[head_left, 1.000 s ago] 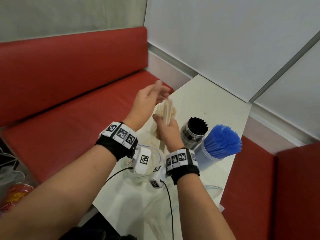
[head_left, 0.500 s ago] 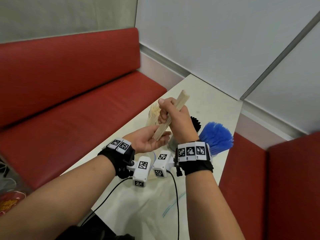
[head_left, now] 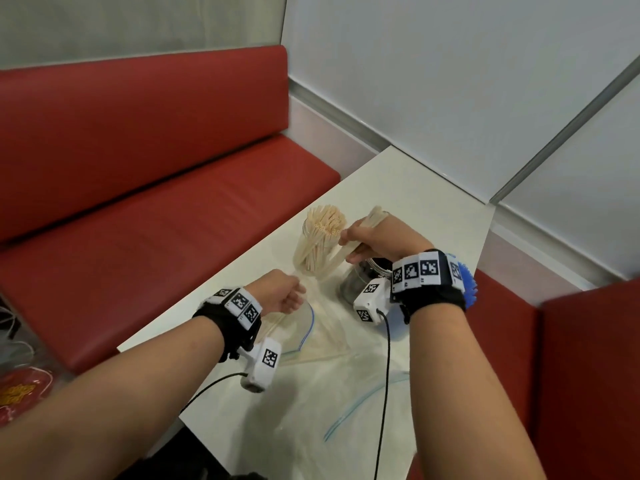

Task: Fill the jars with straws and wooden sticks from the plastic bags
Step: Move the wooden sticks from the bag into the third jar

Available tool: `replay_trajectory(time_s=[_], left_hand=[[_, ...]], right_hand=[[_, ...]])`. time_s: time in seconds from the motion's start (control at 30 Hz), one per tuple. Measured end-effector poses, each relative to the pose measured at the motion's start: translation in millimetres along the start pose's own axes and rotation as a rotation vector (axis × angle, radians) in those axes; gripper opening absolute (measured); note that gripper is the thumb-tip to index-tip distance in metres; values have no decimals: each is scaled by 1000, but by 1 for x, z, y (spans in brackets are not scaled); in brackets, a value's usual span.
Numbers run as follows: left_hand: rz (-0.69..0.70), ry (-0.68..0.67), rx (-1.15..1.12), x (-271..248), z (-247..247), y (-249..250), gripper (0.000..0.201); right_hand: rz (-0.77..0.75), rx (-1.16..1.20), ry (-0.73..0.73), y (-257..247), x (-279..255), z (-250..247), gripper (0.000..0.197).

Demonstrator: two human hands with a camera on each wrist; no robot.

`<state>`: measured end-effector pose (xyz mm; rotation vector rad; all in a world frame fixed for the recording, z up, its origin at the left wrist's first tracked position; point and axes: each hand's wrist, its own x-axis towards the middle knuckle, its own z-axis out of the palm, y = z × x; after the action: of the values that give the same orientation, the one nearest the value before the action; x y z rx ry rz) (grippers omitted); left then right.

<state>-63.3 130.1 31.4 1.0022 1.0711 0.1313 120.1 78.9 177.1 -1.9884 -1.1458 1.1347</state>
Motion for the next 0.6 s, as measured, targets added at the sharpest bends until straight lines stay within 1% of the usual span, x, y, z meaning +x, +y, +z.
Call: replay_trajectory(time_s=[0.03, 0.1, 0.17, 0.23, 0.37, 0.47, 0.53, 0.6], left_hand=[[-28, 27, 139, 2, -2, -6, 29], [-51, 24, 452, 5, -3, -16, 26], [2, 17, 792, 10, -3, -24, 21], [78, 50, 1022, 14, -2, -31, 26], [144, 100, 1295, 28, 2, -51, 40], [105, 194, 1388, 34, 3, -67, 59], [80, 233, 1450, 38, 4, -74, 60], [69, 266, 1489, 43, 5, -79, 51]], right_hand=[[23, -23, 24, -2, 7, 0, 24], [60, -53, 88, -7, 20, 1, 24], [69, -76, 153, -12, 32, 1, 24], [63, -67, 196, -17, 43, 2, 25], [57, -66, 279, -17, 63, 2, 26], [-27, -61, 358, -12, 73, 2, 28], [-32, -119, 366, -10, 79, 2, 24], [-37, -145, 364, -7, 85, 4, 23]])
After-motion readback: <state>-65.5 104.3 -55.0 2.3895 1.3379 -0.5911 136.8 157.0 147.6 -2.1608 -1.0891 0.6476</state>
